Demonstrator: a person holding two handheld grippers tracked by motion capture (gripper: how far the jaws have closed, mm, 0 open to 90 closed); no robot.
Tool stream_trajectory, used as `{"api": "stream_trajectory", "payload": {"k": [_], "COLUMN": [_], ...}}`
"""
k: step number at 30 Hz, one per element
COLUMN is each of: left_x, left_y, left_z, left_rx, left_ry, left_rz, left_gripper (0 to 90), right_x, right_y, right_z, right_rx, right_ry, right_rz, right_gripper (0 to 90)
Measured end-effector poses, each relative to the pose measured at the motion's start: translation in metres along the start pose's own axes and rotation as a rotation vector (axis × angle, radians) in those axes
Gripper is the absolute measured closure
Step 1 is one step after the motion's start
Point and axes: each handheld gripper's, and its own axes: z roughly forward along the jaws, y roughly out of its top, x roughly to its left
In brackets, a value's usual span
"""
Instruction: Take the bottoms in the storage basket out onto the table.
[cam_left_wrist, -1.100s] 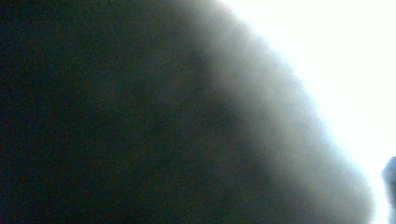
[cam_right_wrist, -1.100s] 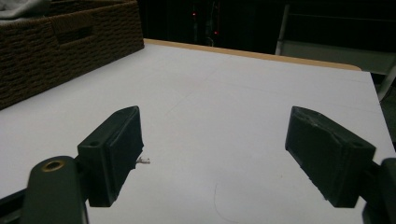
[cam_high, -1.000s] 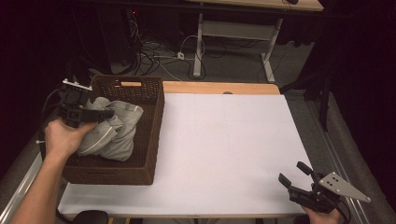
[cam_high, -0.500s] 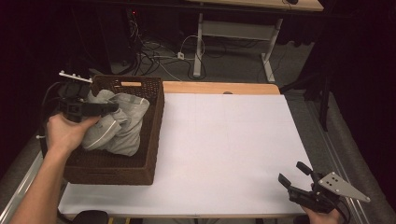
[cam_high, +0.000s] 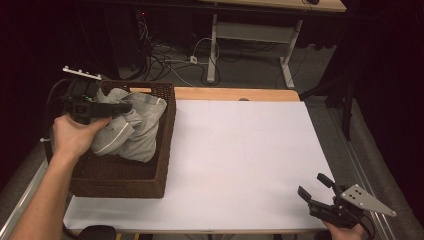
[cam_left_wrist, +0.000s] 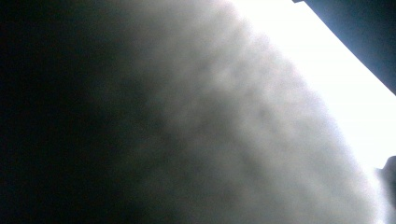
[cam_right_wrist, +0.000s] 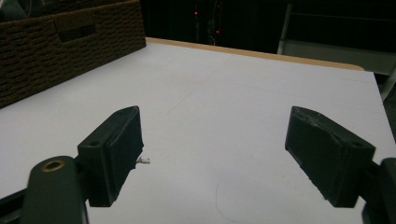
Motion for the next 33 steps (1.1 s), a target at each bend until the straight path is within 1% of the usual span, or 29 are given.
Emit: {"api": "stream_trajectory", "payload": {"k": [5,9,14,18,20,22,25,33], "left_x": [-0.004,-0.012,-0.025,-0.033,-0.034,-0.034,-0.037,-0.05], "left_y": [0.003,0.007,0.012,0.017,0.019,0.021,0.022,0.027], "left_z": [-0.002,-0.002,0.002,0.005,0.008,0.011,0.013,0.013], "left_rx": [-0.02,-0.026,-0.025,-0.027,-0.023,-0.018,-0.023,-0.036], "left_ry": [-0.021,-0.036,-0.054,-0.072,-0.072,-0.073,-0.084,-0.105], "left_rz": [0.005,0.029,0.064,0.084,0.09,0.085,0.083,0.114], "left_gripper": [55.6,55.6,55.6,55.6,55.6,55.6,55.6,55.6], "right_x": [0.0,0.0,0.0,0.0,-0.001,-0.001,-0.001,-0.001], "right_y": [0.0,0.0,0.0,0.0,0.0,0.0,0.0,0.0], "right_z": [0.0,0.001,0.001,0.001,0.001,0.001,0.001,0.001], "right_rx": [0.0,0.005,0.005,0.005,0.007,0.008,0.008,0.011], "right_ry": [0.001,0.003,0.003,0.004,0.002,0.002,0.002,0.003], "right_rz": [0.0,0.0,-0.003,-0.004,-0.004,-0.002,-0.003,-0.005], "right_gripper": [19.8,19.8,19.9,19.8,19.9,19.9,19.9,20.0]}}
